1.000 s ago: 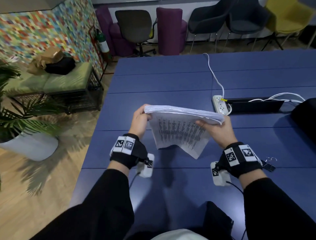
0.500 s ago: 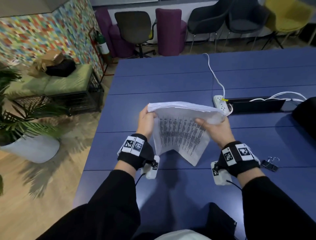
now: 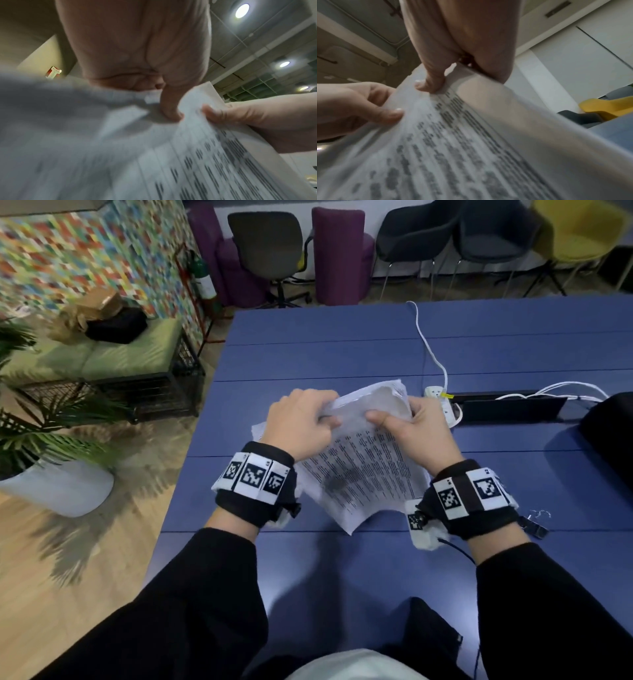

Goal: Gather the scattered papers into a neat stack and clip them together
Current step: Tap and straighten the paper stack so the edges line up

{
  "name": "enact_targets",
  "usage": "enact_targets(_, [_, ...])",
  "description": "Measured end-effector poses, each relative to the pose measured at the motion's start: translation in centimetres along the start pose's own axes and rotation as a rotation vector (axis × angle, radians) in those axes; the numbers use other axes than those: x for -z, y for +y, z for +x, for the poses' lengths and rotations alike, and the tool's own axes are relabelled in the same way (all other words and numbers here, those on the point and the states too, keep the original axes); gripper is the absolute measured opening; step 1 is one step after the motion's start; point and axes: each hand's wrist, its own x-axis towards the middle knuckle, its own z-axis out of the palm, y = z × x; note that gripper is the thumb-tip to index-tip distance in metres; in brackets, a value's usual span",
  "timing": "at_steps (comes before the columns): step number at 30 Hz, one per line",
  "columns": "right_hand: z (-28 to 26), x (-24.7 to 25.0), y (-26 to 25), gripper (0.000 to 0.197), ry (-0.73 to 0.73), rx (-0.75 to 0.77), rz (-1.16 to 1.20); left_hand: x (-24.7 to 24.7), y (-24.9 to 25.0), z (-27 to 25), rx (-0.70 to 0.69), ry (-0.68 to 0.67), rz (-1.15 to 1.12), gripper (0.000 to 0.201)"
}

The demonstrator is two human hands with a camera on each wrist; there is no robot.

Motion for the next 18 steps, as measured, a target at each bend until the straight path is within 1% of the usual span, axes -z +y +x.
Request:
enact_targets(1, [-0.2, 0.4, -0.1, 0.054, -0.021, 0.014, 0.0, 0.0, -0.6, -0.1, 0.031, 0.014, -0.035, 0.014])
enact_targets(2, [-0.3, 0.9, 0.0, 0.048, -0.036, 0.028, -0.022, 0.0, -1.3, -0.2, 0.062, 0.034, -0.142, 0.011])
enact_targets(3, [-0.4, 1.7, 0.4, 0.038, -0.051, 0.04, -0.044, 0.3, -2.2, -0.3, 0.102, 0.067, -0.318, 0.005])
enact_targets(4, [-0.6, 2.6, 1.0, 0.027, -0.051, 0.035, -0.069, 0.8, -3.0, -0.5, 0.144, 0.097, -0.505, 0.005])
enact_targets(5, [-0.8, 3.6, 1.8, 0.019, -0.055, 0.016, -0.081, 1.2, -3.9, -0.6, 0.191, 0.121, -0.665, 0.017])
enact_targets(6, [-1.0, 4.7, 2.7, 0.016, -0.068, -0.002, -0.099, 1.8, -4.8, -0.9, 0.226, 0.143, -0.78, 0.022])
enact_targets(7, [-1.1, 5.7, 3.8, 0.018, -0.08, -0.012, -0.128, 2.3, -5.7, -1.2, 0.262, 0.167, -0.829, 0.024])
enact_targets(9, [-1.1, 7.3, 5.6, 0.021, -0.072, -0.025, -0.161, 2.9, -7.3, -2.0, 0.318, 0.204, -0.857, 0.025])
enact_targets(12, [-1.0, 7.9, 7.7, 0.009, -0.019, -0.072, -0.056, 1.9, -8.9, -3.0, 0.399, 0.226, -0.88, 0.032])
enact_targets(13, [-1.2, 7.6, 8.1, 0.004, 0.01, -0.09, 0.013, 1.2, -9.3, -3.3, 0.436, 0.237, -0.898, 0.033])
enact_targets(14, [-1.4, 7.2, 8.7, 0.014, 0.033, -0.121, 0.126, 0.5, -9.6, -3.6, 0.485, 0.253, -0.921, 0.033])
enact_targets(16, [-1.5, 6.2, 9.9, 0.053, 0.034, -0.23, 0.369, -1.3, -10.1, -4.3, 0.584, 0.3, -0.988, 0.03])
enact_targets(17, [-1.6, 5.7, 10.4, 0.067, 0.014, -0.272, 0.409, -2.3, -10.2, -4.7, 0.62, 0.326, -1.025, 0.028])
enact_targets(18, [-1.6, 5.1, 10.7, 0.073, -0.013, -0.282, 0.396, -3.3, -10.1, -5.2, 0.641, 0.355, -1.054, 0.025])
